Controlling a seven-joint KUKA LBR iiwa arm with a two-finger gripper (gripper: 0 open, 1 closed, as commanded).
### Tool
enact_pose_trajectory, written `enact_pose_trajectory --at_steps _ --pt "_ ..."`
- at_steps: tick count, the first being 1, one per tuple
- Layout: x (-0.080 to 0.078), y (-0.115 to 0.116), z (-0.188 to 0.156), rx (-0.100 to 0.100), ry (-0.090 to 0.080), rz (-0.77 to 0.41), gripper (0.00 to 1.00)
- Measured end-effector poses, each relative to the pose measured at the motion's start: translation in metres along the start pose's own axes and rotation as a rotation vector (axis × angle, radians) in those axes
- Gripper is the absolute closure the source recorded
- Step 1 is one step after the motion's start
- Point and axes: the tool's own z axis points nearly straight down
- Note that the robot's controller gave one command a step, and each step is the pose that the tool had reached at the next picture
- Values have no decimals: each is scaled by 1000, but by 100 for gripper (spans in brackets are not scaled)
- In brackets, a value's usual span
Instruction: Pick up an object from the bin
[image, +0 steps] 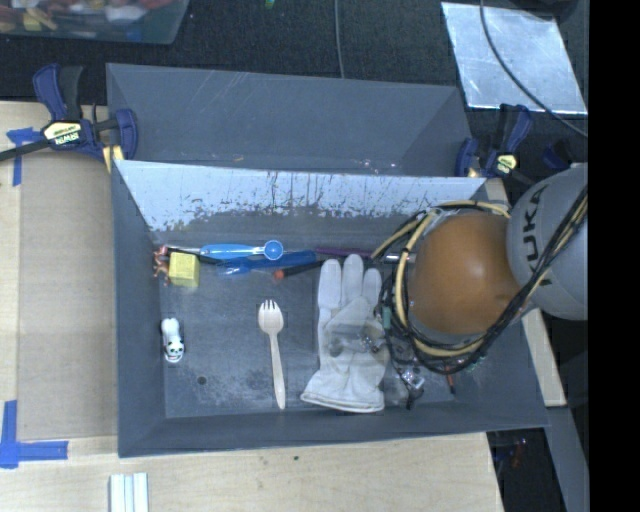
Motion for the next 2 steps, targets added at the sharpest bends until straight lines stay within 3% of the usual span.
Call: enact_pose_trajectory --at_steps 1,2 --pt "-35 33 3 9 -8 -727 100" --pt "-40 39 4 7 -6 -777 100"
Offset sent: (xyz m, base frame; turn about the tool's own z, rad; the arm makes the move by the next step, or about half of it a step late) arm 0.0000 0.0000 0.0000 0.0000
